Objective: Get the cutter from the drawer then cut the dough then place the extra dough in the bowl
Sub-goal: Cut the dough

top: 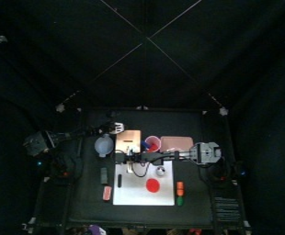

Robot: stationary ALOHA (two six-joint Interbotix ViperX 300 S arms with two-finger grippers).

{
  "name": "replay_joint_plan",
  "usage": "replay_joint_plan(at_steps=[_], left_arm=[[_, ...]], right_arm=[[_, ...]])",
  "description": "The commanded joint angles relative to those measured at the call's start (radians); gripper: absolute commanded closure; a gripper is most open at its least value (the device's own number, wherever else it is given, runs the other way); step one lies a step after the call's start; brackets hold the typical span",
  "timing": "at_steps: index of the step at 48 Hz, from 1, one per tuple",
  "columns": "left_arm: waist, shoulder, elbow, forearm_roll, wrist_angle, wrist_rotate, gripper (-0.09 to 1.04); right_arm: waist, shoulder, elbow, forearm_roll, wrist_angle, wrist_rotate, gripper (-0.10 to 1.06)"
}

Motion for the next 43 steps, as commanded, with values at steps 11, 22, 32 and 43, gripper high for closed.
replay_joint_plan(at_steps=[11,22,32,43], left_arm=[[-0.005,-0.006,-0.005,-0.005,0.005,0.000,0.63],[-0.006,-0.031,-0.006,0.000,-0.009,0.006,0.63],[-0.006,-0.110,0.012,0.071,-0.060,0.011,0.63],[-0.011,-0.249,0.075,0.163,-0.064,0.012,0.63]], right_arm=[[-0.020,-0.009,-0.080,-0.023,0.020,0.003,0.53],[0.040,-0.041,-0.138,0.012,0.005,0.002,0.53],[0.101,-0.150,-0.084,0.038,-0.035,0.003,0.53],[0.123,-0.336,0.187,0.184,-0.166,0.003,0.53]])
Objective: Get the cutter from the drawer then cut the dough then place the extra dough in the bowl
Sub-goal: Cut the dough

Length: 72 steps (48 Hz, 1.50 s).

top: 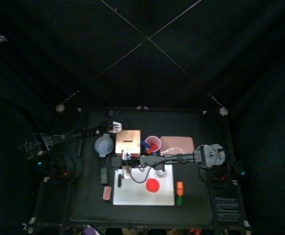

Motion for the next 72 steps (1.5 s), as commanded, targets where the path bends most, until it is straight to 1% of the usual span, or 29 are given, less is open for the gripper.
replay_joint_plan(at_steps=[1,7,10,12,18,22,27,33,37,42,47,49,52,55,66,72], left_arm=[[-0.009,-0.098,0.025,0.049,-0.009,0.002,0.63],[-0.051,-0.198,0.075,0.118,-0.025,0.003,0.63],[-0.086,-0.250,0.100,0.175,-0.038,0.005,0.63],[-0.120,-0.281,0.115,0.221,-0.048,0.005,0.63],[-0.236,-0.342,0.155,0.365,-0.100,0.002,0.63],[-0.319,-0.348,0.189,0.422,-0.173,0.000,0.62],[-0.433,-0.339,0.224,0.457,-0.268,0.002,0.62],[-0.537,-0.318,0.247,0.471,-0.376,-0.003,0.61],[-0.614,-0.279,0.247,0.471,-0.440,-0.002,0.58],[-0.660,-0.207,0.233,0.472,-0.488,0.003,0.48],[-0.680,-0.107,0.204,0.472,-0.537,0.003,0.33],[-0.678,-0.077,0.196,0.471,-0.555,0.000,0.28],[-0.680,-0.029,0.179,0.469,-0.586,-0.005,0.21],[-0.683,0.011,0.160,0.471,-0.606,-0.005,0.17],[-0.683,0.104,0.106,0.471,-0.615,0.000,0.16],[-0.681,0.118,0.097,0.471,-0.615,0.002,0.16]], right_arm=[[0.012,-0.163,0.149,0.089,-0.083,-0.003,0.53],[0.040,-0.304,0.325,0.170,-0.121,0.000,0.52],[0.051,-0.374,0.411,0.227,-0.132,0.000,0.52],[0.054,-0.419,0.474,0.276,-0.135,-0.002,0.52],[0.054,-0.525,0.653,0.387,-0.140,-0.002,0.51],[0.057,-0.607,0.759,0.446,-0.163,-0.002,0.46],[0.061,-0.716,0.865,0.482,-0.175,0.000,0.39],[0.055,-0.805,0.980,0.477,-0.190,-0.002,0.28],[0.026,-0.810,1.023,0.463,-0.212,-0.003,0.22],[-0.018,-0.784,1.049,0.431,-0.244,-0.002,0.16],[-0.074,-0.764,1.058,0.408,-0.261,-0.003,0.16],[-0.086,-0.759,1.057,0.396,-0.265,-0.003,0.16],[-0.087,-0.753,1.048,0.387,-0.275,-0.003,0.16],[-0.087,-0.744,1.039,0.388,-0.282,-0.003,0.16],[-0.074,-0.686,1.000,0.410,-0.288,-0.002,0.16],[-0.044,-0.644,0.973,0.431,-0.288,-0.002,0.16]])
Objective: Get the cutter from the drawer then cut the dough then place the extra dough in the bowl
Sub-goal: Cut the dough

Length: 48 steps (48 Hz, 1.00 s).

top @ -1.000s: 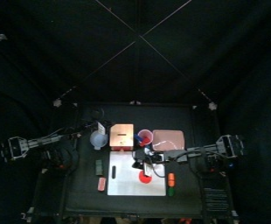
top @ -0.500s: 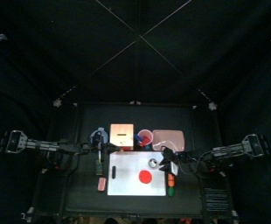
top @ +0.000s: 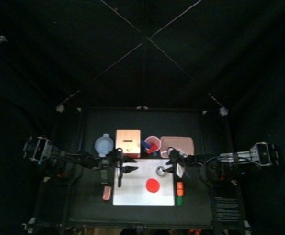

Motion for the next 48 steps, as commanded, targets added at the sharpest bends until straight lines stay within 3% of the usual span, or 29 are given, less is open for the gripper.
replay_joint_plan(at_steps=[1,13,27,48], left_arm=[[0.003,-0.003,-0.026,0.005,-0.011,0.002,0.16],[0.006,-0.002,-0.021,0.003,-0.011,0.002,0.16],[0.008,0.006,-0.023,0.002,-0.011,-0.002,0.16],[0.008,0.018,-0.026,0.000,-0.011,-0.006,0.16]], right_arm=[[0.018,0.015,-0.037,0.017,-0.009,-0.002,0.16],[0.049,0.057,-0.034,0.048,-0.002,0.000,0.16],[0.049,0.078,-0.021,0.048,-0.008,0.000,0.17],[0.032,0.112,-0.026,0.023,-0.018,-0.003,0.34]])
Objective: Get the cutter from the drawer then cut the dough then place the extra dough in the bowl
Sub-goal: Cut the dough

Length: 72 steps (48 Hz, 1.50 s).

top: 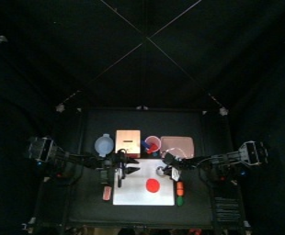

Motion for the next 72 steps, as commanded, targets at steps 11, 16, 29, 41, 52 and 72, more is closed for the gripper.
replay_joint_plan(at_steps=[11,16,29,41,52,72], left_arm=[[0.002,-0.005,-0.023,-0.006,-0.009,0.002,0.16],[0.002,-0.002,-0.023,-0.006,-0.009,0.002,0.16],[0.002,0.003,-0.023,-0.006,-0.009,0.000,0.16],[0.002,0.003,-0.021,-0.006,-0.009,0.000,0.16],[0.002,0.003,-0.021,-0.008,-0.009,0.000,0.16],[0.002,0.003,-0.025,-0.025,-0.009,0.002,0.16]], right_arm=[[-0.032,-0.014,-0.018,-0.018,-0.026,-0.002,0.35],[-0.034,-0.015,-0.025,-0.018,-0.026,-0.002,0.35],[-0.032,-0.021,-0.029,-0.038,-0.026,0.000,0.35],[-0.069,-0.021,-0.017,-0.011,-0.026,0.000,0.31],[-0.081,-0.018,-0.015,-0.008,-0.028,0.002,0.23],[-0.123,-0.023,0.003,-0.041,0.005,0.000,0.24]])
